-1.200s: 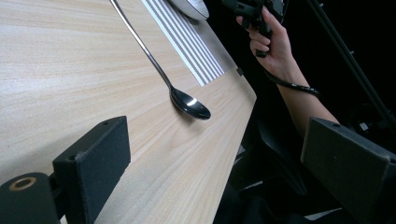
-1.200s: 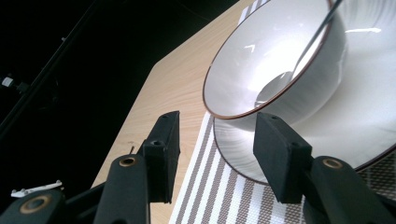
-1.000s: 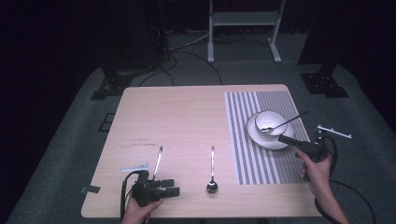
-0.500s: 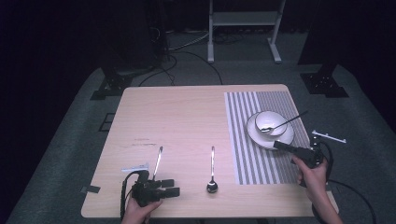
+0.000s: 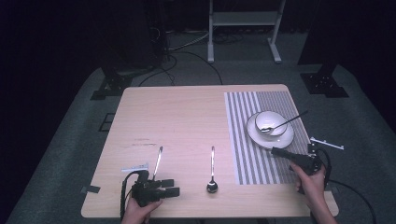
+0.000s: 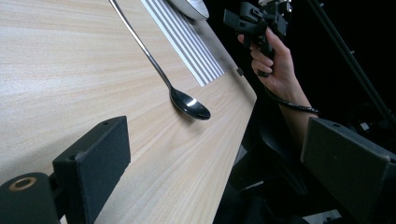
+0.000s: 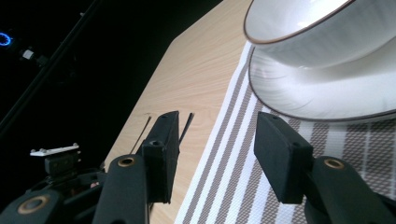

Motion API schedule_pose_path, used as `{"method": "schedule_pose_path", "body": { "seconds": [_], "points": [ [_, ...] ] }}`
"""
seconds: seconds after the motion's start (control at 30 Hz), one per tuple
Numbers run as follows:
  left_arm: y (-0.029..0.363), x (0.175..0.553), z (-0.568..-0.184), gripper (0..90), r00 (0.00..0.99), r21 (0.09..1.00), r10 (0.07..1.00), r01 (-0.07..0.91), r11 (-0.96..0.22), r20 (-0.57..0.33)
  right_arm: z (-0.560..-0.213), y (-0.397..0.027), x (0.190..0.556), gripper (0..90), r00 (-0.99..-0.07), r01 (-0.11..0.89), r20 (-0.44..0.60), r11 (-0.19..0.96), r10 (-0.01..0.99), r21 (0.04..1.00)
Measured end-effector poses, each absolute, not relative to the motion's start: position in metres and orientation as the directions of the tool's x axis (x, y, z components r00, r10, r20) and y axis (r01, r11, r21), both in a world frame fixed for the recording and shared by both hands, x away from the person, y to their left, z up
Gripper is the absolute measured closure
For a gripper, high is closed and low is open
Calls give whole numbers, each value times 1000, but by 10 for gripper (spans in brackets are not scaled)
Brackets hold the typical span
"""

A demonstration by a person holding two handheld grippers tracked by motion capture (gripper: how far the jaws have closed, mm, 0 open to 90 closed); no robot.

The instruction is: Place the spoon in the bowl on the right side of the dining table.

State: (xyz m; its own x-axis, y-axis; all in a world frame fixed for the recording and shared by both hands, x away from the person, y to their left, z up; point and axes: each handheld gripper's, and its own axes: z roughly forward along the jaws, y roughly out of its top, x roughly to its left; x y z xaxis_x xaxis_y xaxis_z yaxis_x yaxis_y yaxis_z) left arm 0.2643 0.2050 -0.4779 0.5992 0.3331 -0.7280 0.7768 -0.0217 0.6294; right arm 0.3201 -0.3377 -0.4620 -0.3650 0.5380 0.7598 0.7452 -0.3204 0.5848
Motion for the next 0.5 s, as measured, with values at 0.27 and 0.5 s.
{"method": "schedule_pose_path", "body": {
  "seconds": [0.27, 0.5],
  "points": [
    [206, 264, -477, 68, 600, 630, 334, 776, -21, -727, -465, -331, 310, 492, -384, 743, 754, -307, 533, 595],
    [205, 264, -477, 68, 602, 632, 331, 775, -22, -727, -471, -324, 297, 484, -398, 738, 756, -308, 519, 600]
  ]
}}
